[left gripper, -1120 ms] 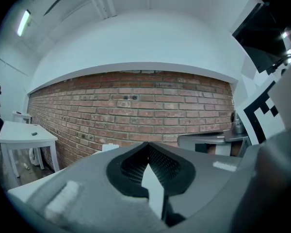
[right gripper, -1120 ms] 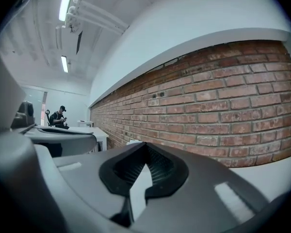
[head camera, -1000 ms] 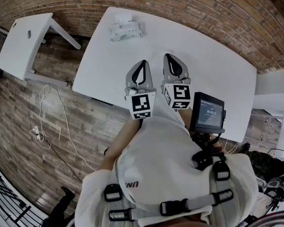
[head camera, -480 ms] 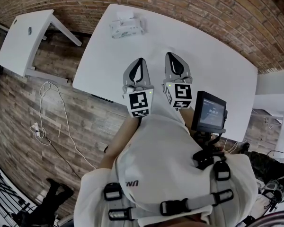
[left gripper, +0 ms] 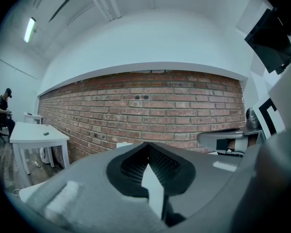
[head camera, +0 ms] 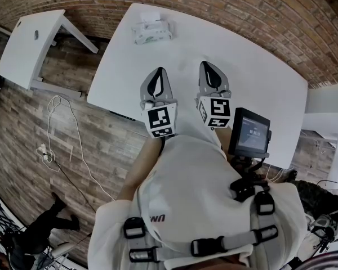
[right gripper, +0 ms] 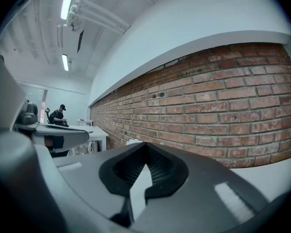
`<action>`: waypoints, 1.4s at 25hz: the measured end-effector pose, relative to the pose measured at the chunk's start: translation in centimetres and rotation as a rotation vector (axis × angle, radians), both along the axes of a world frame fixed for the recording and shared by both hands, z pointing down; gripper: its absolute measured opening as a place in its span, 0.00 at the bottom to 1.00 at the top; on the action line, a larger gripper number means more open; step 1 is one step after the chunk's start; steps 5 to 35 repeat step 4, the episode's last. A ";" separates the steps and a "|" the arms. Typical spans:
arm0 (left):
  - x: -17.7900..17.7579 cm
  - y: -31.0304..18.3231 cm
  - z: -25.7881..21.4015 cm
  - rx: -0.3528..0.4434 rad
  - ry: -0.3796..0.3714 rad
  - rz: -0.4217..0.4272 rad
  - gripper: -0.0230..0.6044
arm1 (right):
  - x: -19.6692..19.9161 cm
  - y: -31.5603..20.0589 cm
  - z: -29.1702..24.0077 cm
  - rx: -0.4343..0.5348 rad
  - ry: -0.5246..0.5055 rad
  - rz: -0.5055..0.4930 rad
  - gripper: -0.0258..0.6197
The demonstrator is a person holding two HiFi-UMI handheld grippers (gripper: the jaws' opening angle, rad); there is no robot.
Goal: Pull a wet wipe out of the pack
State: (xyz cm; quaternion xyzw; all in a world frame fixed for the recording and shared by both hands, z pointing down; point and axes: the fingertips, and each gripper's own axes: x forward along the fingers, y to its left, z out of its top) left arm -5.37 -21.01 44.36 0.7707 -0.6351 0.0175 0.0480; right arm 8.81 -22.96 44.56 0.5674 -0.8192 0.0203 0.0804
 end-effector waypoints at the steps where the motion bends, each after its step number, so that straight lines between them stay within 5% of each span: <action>1: 0.0 0.0 0.0 -0.001 -0.002 0.001 0.04 | 0.0 0.0 0.0 -0.001 0.000 0.001 0.05; 35: 0.0 0.0 0.1 -0.002 -0.005 0.003 0.04 | 0.1 -0.1 0.1 -0.001 0.001 0.004 0.05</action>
